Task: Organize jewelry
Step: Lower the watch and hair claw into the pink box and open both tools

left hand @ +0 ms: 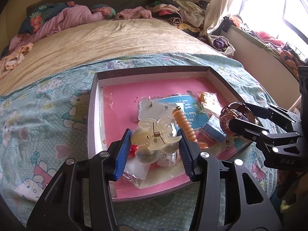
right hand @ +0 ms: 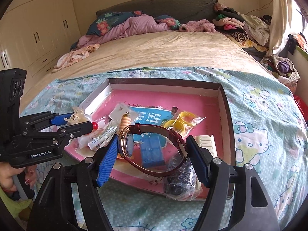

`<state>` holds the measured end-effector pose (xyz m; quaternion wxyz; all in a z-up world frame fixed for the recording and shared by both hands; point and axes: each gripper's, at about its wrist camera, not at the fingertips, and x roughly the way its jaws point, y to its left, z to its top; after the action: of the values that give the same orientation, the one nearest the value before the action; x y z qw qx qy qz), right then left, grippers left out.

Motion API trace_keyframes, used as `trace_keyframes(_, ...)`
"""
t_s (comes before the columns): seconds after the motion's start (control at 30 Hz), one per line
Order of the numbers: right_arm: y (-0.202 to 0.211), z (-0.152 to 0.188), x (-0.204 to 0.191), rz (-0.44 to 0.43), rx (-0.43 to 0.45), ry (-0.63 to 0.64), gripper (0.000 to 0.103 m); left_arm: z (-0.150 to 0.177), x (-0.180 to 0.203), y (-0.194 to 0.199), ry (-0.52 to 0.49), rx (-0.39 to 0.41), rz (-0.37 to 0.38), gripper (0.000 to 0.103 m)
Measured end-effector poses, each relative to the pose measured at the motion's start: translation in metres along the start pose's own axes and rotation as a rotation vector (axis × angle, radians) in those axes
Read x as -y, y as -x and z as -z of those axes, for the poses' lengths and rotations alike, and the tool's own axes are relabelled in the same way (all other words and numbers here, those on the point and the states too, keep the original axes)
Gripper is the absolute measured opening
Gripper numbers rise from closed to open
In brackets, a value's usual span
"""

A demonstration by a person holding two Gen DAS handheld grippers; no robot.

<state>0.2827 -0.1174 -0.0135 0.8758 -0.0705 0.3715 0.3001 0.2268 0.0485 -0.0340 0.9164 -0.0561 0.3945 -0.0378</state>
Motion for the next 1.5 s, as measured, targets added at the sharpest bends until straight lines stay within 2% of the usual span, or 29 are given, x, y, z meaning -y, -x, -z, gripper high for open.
trace_keyframes(0.47,-0.027,0.000,-0.012,0.034,-0.048,0.068,0.069,0.003,-0.008,-0.005,0.016,-0.017,-0.005,0.040)
trace_keyframes(0.73,-0.031,0.000,-0.012,0.032,-0.059,0.054,0.071,0.005,-0.007,-0.008,0.015,-0.021,-0.006,0.040)
trace_keyframes(1.13,-0.004,0.005,-0.004,0.008,0.003,-0.031,0.089,0.007,-0.005,-0.011,0.013,-0.036,-0.005,0.040)
trace_keyframes(1.33,0.011,0.009,0.000,0.018,0.027,-0.053,0.093,0.007,-0.003,-0.010,0.013,-0.041,-0.017,0.040)
trace_keyframes(1.4,0.016,0.011,0.002,0.018,0.033,-0.065,0.093,0.006,-0.002,-0.008,0.016,-0.038,-0.023,0.050)
trace_keyframes(1.43,0.018,0.012,0.002,0.017,0.033,-0.068,0.093,0.006,-0.002,-0.007,0.016,-0.034,-0.026,0.058)
trace_keyframes(1.5,0.023,0.014,0.003,0.021,0.037,-0.072,0.094,0.005,-0.001,-0.003,0.015,-0.029,-0.026,0.059)
